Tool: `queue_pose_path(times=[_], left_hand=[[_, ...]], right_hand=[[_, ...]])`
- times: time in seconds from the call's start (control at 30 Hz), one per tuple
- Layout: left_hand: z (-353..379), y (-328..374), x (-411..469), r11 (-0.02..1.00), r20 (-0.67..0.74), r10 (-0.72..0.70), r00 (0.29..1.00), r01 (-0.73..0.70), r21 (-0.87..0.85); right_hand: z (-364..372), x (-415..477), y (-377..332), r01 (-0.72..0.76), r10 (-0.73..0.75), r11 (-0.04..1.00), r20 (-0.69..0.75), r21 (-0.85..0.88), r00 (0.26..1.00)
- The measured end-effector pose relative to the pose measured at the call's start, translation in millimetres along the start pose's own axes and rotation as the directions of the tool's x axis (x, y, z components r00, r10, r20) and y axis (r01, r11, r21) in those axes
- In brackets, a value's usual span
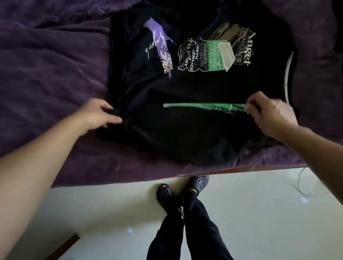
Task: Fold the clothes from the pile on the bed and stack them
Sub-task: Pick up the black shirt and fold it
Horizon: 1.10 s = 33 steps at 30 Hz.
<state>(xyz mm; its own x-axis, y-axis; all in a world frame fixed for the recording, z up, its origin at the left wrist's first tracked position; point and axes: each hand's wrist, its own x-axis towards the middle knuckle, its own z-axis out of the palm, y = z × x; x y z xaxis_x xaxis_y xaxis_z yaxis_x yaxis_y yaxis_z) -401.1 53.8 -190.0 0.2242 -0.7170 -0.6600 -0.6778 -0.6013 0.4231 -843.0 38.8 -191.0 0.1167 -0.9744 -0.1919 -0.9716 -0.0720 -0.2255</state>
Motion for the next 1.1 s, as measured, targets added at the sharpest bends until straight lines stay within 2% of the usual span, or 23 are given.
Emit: queue_pose_path(times=[0.03,0.07,0.1,0.13,0.2,0.23,0.27,0.3,0.33,0.4,0.5,0.6,0.7,0.73,0.8,0.9,1.0,1.1], left_hand=[[-2.3,-1.0,8.0,0.989,-0.183,-0.038,0.982,0.063,0.131],[-0.7,-1.6,9.8,0.957,-0.329,-0.015,0.944,0.109,0.268],[5.1,-1.0,6.7,0.918,-0.402,0.083,0.912,0.088,0.388],[15.8,0.2,1.4,0.87,-0.393,0.244,0.887,-0.021,0.492],[48.2,0.9,-12.4,0.673,-0.2,0.591,0.781,-0.341,0.657],[67.4,0.0,-19.2,0.567,-0.07,0.666,0.742,-0.443,0.694],[85.5,-1.7,-23.5,0.498,0.049,0.66,0.75,-0.485,0.719],[100.7,-4.2,-24.7,0.464,0.125,0.605,0.786,-0.476,0.748],[112.5,-8.3,-22.3,0.454,0.148,0.537,0.83,-0.433,0.779],[124.1,-17.9,-10.7,0.467,0.099,0.46,0.882,-0.336,0.818],[128.3,-28.1,4.1,0.495,-0.014,0.52,0.854,-0.287,0.82],[123.8,-34.1,7.5,0.564,-0.061,0.6,0.798,-0.367,0.74],[106.7,-32.3,-7.1,0.635,-0.049,0.615,0.787,-0.457,0.623],[100.2,-31.4,-17.8,0.638,0.008,0.592,0.806,-0.474,0.607],[91.4,-30.9,-39.6,0.655,0.159,0.476,0.865,-0.469,0.592],[75.5,-27.5,-60.3,0.786,0.293,0.303,0.907,-0.412,0.461],[42.9,-8.2,-55.5,0.865,0.271,0.29,0.918,-0.373,0.335],[4.2,22.9,-28.2,0.881,0.16,0.355,0.921,-0.386,0.272]], right_hand=[[1.2,13.7,-1.1,-0.033,0.033,0.999,-0.002,0.012,0.999],[1.9,21.1,-2.5,-0.057,0.058,0.998,-0.019,0.019,0.998],[2.6,21.4,-4.3,-0.051,0.051,0.999,-0.065,0.004,0.997],[4.3,14.8,-6.3,-0.006,0.003,1.0,-0.12,-0.02,0.993],[15.0,-15.2,-9.9,0.176,-0.181,0.983,-0.174,-0.043,0.968],[24.5,-33.4,-10.0,0.254,-0.259,0.966,-0.132,-0.055,0.957],[36.2,-49.7,-8.5,0.293,-0.295,0.953,-0.022,-0.081,0.955],[47.9,-61.2,-5.0,0.297,-0.282,0.947,0.124,-0.125,0.951],[59.1,-67.3,-0.2,0.28,-0.236,0.944,0.236,-0.173,0.943],[77.6,-63.7,7.8,0.192,-0.122,0.955,0.29,-0.227,0.949],[95.1,-43.9,4.1,0.103,-0.046,0.961,0.216,-0.258,0.975],[104.1,-38.5,-2.5,0.134,-0.094,0.961,0.17,-0.241,0.981],[89.2,-53.5,3.1,0.136,-0.132,0.99,0.081,-0.049,0.988],[80.8,-61.1,6.1,0.141,-0.14,0.99,0.099,-0.005,0.985],[60.3,-76.7,9.9,0.139,-0.141,0.99,0.227,0.024,0.964],[30.7,-84.9,7.0,0.071,-0.055,0.997,0.47,-0.017,0.881],[6.1,-58.1,3.0,-0.005,0.019,1.0,0.574,-0.026,0.819],[-24.0,-8.4,0.9,-0.04,-0.032,0.99,0.489,0.136,0.871]])
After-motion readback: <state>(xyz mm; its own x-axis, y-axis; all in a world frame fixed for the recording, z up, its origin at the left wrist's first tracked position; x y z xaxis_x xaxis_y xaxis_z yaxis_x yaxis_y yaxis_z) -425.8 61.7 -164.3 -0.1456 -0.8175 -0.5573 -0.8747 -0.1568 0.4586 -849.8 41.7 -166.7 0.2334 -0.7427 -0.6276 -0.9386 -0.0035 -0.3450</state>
